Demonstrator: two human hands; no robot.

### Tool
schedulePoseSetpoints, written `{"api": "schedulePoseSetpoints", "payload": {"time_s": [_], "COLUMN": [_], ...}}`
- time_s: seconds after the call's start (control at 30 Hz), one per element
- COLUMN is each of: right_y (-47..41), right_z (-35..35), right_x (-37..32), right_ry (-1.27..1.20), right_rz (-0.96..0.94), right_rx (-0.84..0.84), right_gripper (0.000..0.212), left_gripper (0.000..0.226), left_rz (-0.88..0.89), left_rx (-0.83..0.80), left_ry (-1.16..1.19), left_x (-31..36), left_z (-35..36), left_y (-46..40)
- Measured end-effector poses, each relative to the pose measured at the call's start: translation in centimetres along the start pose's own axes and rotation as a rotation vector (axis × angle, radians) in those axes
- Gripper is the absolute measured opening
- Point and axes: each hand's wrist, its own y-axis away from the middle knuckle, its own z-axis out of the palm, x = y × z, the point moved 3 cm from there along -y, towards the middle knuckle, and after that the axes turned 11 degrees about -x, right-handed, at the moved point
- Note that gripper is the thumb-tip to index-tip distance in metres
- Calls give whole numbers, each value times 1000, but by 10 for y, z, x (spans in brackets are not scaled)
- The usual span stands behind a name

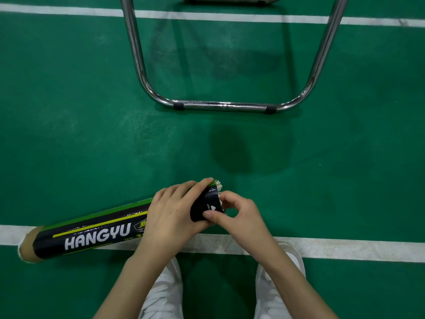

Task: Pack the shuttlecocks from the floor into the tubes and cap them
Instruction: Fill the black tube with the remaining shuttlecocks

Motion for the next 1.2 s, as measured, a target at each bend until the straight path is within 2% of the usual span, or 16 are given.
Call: {"api": "schedulePoseSetpoints", "payload": {"time_s": [0.23,0.43,0.57,0.8,1.2], "right_y": [2,3,2,1,3], "right_z": [2,-5,-8,-9,-15], "right_x": [2,0,-3,-3,-2], "right_ry": [-17,0,-4,12,196], "right_rz": [15,55,53,17,21], "right_rx": [-59,-229,-287,-221,-110], "right_gripper": [16,11,15,13,15], "left_gripper": [66,67,68,69,72], "left_rz": [15,32,28,24,13], "left_rx": [-1,-20,-36,-54,-90], "left_ry": [-7,-21,-16,-31,-72], "left_x": [3,7,8,8,10], "left_z": [0,4,4,-1,-8], "left_y": [1,2,1,-4,-5]}}
